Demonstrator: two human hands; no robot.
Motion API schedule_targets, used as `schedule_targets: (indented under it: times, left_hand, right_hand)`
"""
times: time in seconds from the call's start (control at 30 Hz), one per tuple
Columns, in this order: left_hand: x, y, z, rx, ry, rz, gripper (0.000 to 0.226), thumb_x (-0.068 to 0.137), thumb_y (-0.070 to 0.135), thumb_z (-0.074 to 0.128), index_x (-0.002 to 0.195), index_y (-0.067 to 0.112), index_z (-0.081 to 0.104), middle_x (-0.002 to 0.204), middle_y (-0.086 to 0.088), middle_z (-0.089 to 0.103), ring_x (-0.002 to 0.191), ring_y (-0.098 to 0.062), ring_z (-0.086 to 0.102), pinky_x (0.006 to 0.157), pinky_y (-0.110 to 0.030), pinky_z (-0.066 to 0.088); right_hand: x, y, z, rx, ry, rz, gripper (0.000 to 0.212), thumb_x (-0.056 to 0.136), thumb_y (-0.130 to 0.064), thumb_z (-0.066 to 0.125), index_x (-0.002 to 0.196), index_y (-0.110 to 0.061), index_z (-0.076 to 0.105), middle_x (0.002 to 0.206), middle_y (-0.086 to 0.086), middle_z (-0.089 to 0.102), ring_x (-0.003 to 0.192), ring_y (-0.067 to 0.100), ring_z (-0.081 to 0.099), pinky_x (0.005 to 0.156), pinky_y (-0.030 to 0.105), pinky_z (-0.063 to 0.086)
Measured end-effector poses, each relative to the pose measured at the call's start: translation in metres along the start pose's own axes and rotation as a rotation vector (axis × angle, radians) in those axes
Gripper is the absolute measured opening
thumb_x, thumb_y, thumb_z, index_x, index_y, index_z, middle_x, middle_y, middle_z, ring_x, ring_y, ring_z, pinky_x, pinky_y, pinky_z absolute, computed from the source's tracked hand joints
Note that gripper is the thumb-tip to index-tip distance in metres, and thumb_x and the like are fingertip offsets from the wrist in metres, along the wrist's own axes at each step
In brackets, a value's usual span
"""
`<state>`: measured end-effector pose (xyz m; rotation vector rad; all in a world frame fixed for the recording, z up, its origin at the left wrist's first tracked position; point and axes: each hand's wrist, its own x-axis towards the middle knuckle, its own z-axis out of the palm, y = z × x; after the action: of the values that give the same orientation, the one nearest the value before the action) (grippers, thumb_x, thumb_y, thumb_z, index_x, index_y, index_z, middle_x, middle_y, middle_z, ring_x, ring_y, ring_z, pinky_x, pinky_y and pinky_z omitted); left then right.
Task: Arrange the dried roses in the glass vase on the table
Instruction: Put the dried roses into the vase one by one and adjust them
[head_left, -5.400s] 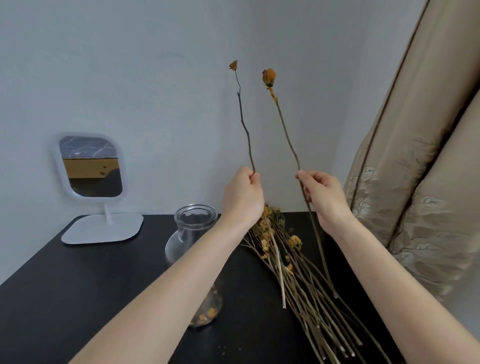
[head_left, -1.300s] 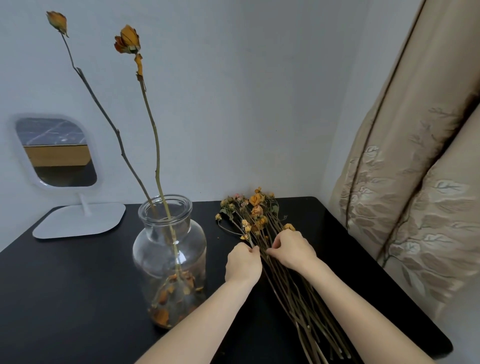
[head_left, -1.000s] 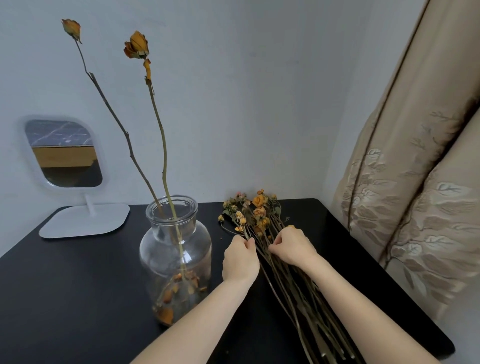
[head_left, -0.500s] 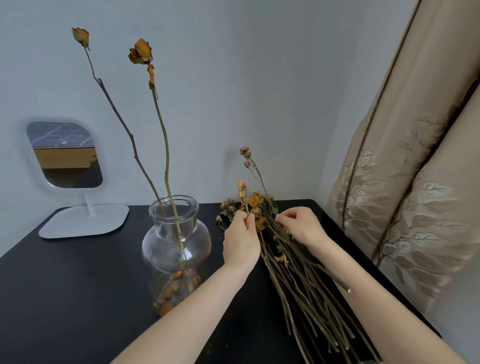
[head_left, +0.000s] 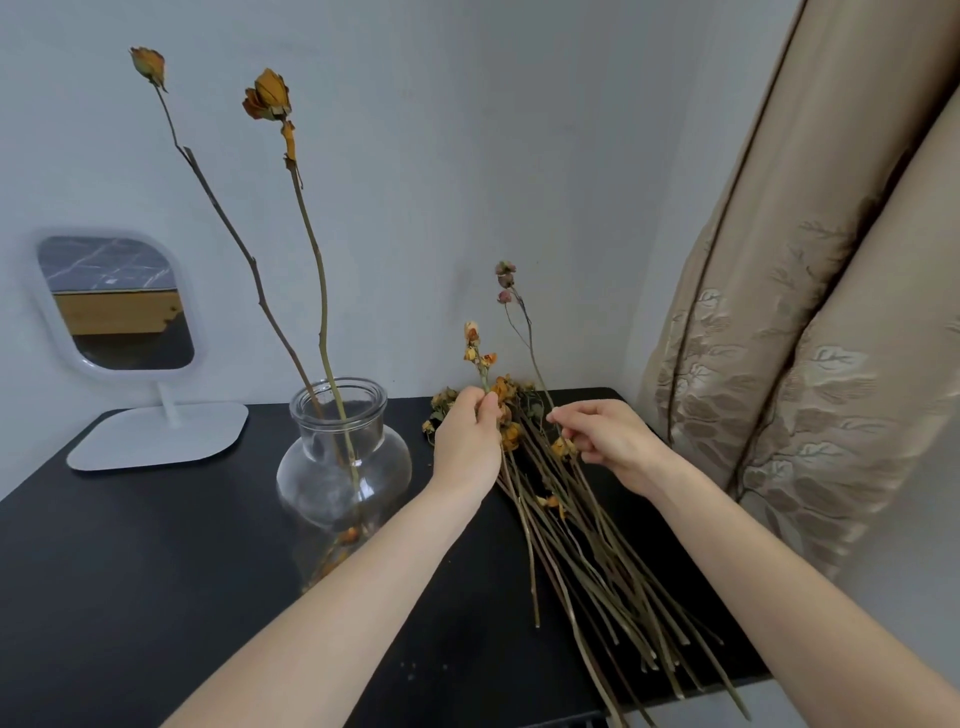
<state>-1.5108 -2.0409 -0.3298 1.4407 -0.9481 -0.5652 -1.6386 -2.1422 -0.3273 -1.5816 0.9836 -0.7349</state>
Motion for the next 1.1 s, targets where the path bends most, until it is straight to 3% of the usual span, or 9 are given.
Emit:
schedule_targets:
  times: [0.27,0.43,0.7,0.9,1.1]
  left_hand:
    - [-0.010,0.042,-0.016,0.048,-0.042,0.102,0.023,0.099,0.026,0.037,0.080,0.017,0.047,0.055,0.005,0.035,0.045,-0.009,0.029,0.047,-0.025,0.025]
    - [-0.020,0.097,-0.059,0.072,-0.049,0.223,0.022,0.098,0.027,0.039,0.082,0.018,0.051,0.045,0.008,0.039,0.034,-0.004,0.033,0.036,-0.015,0.028]
    - [-0.024,0.168,-0.151,-0.065,0.176,0.404,0.025,0.097,0.029,0.044,0.078,0.021,0.057,0.042,0.013,0.035,0.037,-0.003,0.029,0.036,-0.013,0.025]
    - [-0.020,0.167,-0.182,0.018,0.352,0.426,0.024,0.096,0.035,0.044,0.079,0.025,0.059,0.041,0.015,0.033,0.040,-0.005,0.027,0.034,-0.012,0.023]
    - [-0.016,0.157,-0.183,-0.025,0.387,0.414,0.025,0.097,0.034,0.043,0.078,0.025,0.056,0.043,0.013,0.030,0.040,-0.005,0.025,0.036,-0.014,0.023]
  right_hand:
    - [-0.006,-0.041,0.007,0.116,0.038,-0.171,0.015,0.091,-0.020,0.056,0.086,-0.012,0.068,0.063,-0.004,0.048,0.048,0.004,0.037,0.039,0.012,0.032]
    - [-0.019,-0.097,0.020,0.246,0.037,-0.331,0.015,0.092,-0.019,0.055,0.084,-0.010,0.065,0.064,-0.002,0.044,0.051,0.007,0.035,0.043,0.014,0.032]
    - [-0.039,-0.194,0.051,0.524,-0.060,-0.523,0.016,0.091,-0.014,0.056,0.077,-0.013,0.064,0.059,-0.006,0.046,0.047,0.005,0.034,0.043,0.015,0.027]
    - [-0.043,-0.229,0.076,0.562,-0.117,-0.561,0.015,0.090,-0.016,0.057,0.077,-0.015,0.065,0.058,-0.008,0.047,0.046,0.004,0.035,0.040,0.014,0.030]
    - [-0.041,-0.234,0.088,0.572,-0.121,-0.538,0.015,0.090,-0.015,0.057,0.077,-0.014,0.065,0.057,-0.008,0.047,0.042,0.003,0.035,0.039,0.014,0.030]
